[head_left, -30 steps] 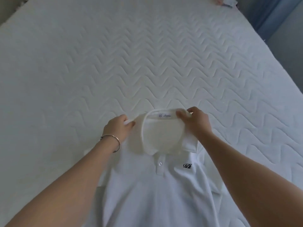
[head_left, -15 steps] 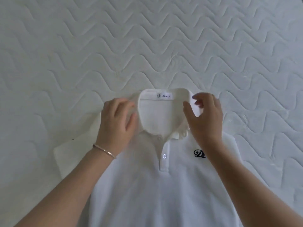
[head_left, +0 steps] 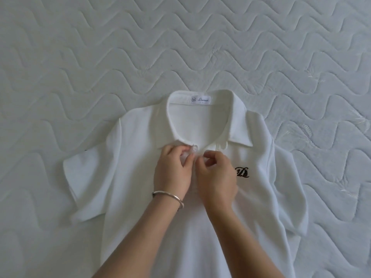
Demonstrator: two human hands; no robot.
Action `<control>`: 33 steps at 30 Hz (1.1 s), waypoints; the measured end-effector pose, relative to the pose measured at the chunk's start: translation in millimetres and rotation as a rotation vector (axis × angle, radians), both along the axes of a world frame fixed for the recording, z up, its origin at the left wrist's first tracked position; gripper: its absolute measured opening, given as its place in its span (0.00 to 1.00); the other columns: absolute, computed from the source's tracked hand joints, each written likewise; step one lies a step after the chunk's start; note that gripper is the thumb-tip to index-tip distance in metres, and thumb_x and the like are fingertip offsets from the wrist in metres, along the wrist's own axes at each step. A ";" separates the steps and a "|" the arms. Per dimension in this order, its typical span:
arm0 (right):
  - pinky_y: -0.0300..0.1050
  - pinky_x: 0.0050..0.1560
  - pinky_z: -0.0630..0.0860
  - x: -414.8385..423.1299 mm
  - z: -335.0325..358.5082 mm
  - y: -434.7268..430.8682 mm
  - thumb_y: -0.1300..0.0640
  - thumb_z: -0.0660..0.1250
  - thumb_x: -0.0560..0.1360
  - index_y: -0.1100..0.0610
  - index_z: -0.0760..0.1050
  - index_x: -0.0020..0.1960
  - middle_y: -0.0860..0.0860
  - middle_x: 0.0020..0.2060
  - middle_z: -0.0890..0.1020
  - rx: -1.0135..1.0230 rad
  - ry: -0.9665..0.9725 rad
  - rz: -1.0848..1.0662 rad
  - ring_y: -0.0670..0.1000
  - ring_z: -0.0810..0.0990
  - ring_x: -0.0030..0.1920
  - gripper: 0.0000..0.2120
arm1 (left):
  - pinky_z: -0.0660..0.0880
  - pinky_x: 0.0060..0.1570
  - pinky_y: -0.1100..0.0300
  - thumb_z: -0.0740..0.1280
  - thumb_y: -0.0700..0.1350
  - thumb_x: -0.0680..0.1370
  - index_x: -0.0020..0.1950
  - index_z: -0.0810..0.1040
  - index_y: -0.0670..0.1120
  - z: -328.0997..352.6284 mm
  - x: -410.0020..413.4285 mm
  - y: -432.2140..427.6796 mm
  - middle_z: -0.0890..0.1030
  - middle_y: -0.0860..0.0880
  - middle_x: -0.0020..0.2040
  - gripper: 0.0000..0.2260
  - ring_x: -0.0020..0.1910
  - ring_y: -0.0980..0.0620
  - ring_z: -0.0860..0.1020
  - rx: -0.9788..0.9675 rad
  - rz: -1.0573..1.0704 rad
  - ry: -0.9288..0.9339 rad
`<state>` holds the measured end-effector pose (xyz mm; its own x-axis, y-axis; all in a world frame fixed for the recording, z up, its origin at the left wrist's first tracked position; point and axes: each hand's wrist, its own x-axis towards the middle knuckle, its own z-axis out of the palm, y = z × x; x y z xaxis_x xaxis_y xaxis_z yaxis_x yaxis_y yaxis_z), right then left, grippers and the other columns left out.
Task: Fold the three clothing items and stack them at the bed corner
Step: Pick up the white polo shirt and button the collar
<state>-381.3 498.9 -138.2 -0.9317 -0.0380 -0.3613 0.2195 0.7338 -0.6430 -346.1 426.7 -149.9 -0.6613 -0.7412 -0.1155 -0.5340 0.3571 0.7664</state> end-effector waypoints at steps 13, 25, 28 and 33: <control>0.28 0.38 0.64 -5.6 -4.5 -3.9 0.57 0.67 0.73 0.56 0.80 0.48 0.48 0.47 0.77 -0.224 0.011 -0.058 0.44 0.73 0.44 0.07 | 0.73 0.44 0.57 0.68 0.45 0.73 0.47 0.79 0.49 5.5 -11.0 7.6 0.77 0.53 0.53 0.04 0.50 0.50 0.77 -0.041 0.001 -0.128; 0.37 0.41 0.75 -2.1 9.3 7.9 0.60 0.67 0.74 0.51 0.77 0.40 0.47 0.41 0.77 -0.543 -0.049 -0.055 0.40 0.76 0.34 0.06 | 0.73 0.38 0.69 0.69 0.40 0.74 0.36 0.77 0.50 20.3 -10.2 -6.2 0.78 0.55 0.34 0.08 0.33 0.60 0.76 0.478 0.041 0.034; 0.24 0.33 0.69 -6.2 17.5 14.2 0.63 0.64 0.76 0.57 0.78 0.44 0.51 0.43 0.77 -0.611 -0.058 0.021 0.35 0.75 0.34 0.05 | 0.75 0.34 0.70 0.67 0.37 0.75 0.38 0.78 0.49 22.0 -9.2 -8.1 0.80 0.52 0.32 0.09 0.29 0.61 0.77 0.691 0.053 0.089; 0.27 0.41 0.71 -10.4 12.6 20.8 0.62 0.65 0.75 0.46 0.76 0.42 0.46 0.44 0.79 -0.551 -0.068 0.154 0.37 0.76 0.39 0.11 | 0.77 0.37 0.69 0.65 0.35 0.75 0.42 0.79 0.44 18.0 -7.6 -13.1 0.80 0.49 0.34 0.06 0.31 0.60 0.78 0.818 -0.001 0.132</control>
<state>-391.7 519.8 -125.6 -0.8759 -0.3710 -0.3085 0.1909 0.3208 -0.9277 -353.7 413.6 -131.9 -0.7078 -0.4561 -0.5395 -0.4217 -0.3399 0.8406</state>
